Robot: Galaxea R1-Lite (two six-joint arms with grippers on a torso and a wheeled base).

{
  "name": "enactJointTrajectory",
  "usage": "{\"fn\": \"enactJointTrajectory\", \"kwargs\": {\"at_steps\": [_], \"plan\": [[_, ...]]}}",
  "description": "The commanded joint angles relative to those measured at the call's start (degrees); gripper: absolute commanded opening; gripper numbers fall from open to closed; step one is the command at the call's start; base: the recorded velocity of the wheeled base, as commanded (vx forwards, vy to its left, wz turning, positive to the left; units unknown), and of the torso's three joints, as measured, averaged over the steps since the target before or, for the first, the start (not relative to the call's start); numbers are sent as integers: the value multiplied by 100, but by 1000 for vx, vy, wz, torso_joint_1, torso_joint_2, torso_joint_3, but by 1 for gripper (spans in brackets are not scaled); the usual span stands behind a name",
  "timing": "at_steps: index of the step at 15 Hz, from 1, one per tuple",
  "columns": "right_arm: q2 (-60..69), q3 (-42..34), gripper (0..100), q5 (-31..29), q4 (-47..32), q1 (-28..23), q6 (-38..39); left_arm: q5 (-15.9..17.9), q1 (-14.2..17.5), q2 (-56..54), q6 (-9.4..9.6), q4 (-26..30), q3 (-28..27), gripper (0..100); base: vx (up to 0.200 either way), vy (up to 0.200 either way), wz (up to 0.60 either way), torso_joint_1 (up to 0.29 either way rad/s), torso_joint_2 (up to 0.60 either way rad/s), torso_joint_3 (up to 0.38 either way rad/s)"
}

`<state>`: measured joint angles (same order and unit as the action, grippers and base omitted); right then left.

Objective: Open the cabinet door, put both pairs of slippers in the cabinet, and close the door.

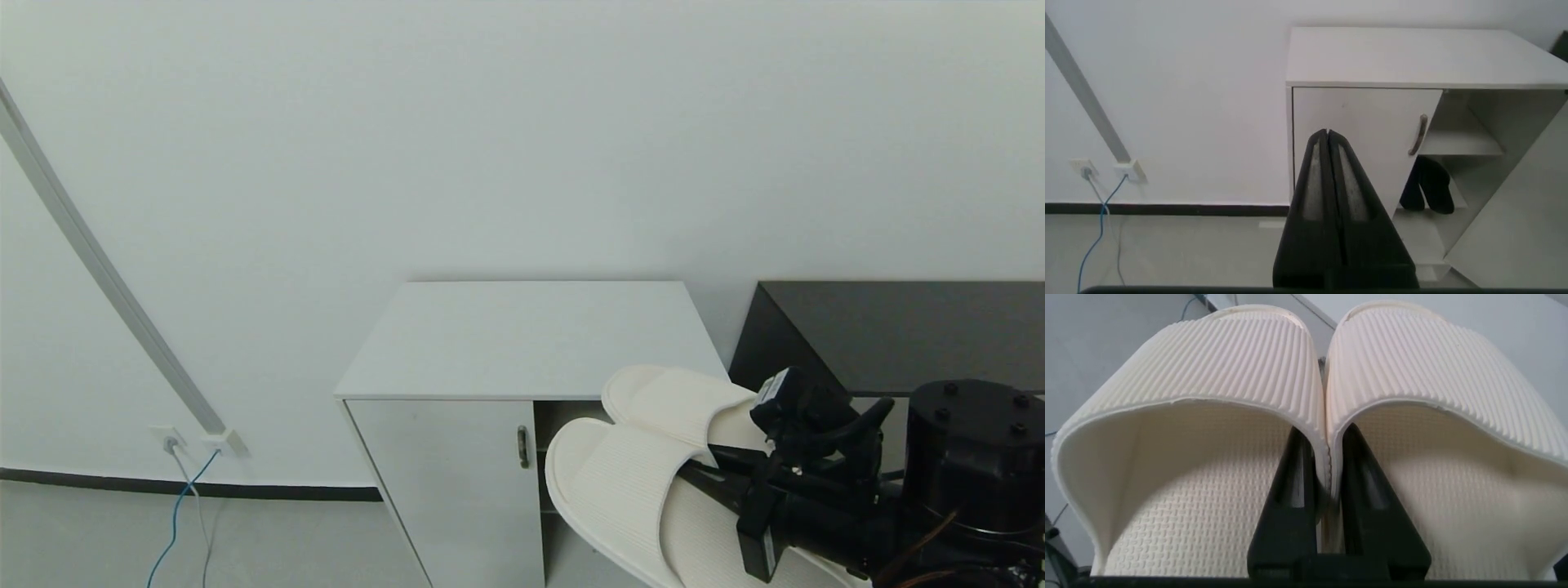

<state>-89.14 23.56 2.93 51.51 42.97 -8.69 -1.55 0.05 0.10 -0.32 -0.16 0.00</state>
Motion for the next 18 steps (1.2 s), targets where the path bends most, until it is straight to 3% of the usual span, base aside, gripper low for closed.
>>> {"fn": "enactJointTrajectory", "kwargs": {"at_steps": [1, 18], "plan": [[2, -19, 0, -3, 0, 9, -19, -3, 4, -1, -3, -2, 0, 0, 0, 0, 0, 0, 0, 0], [19, -124, 0, 15, 0, 80, -27, 5, 4, -1, 5, -2, 0, 0, 0, 0, -35, -14, 29, 16]]}}
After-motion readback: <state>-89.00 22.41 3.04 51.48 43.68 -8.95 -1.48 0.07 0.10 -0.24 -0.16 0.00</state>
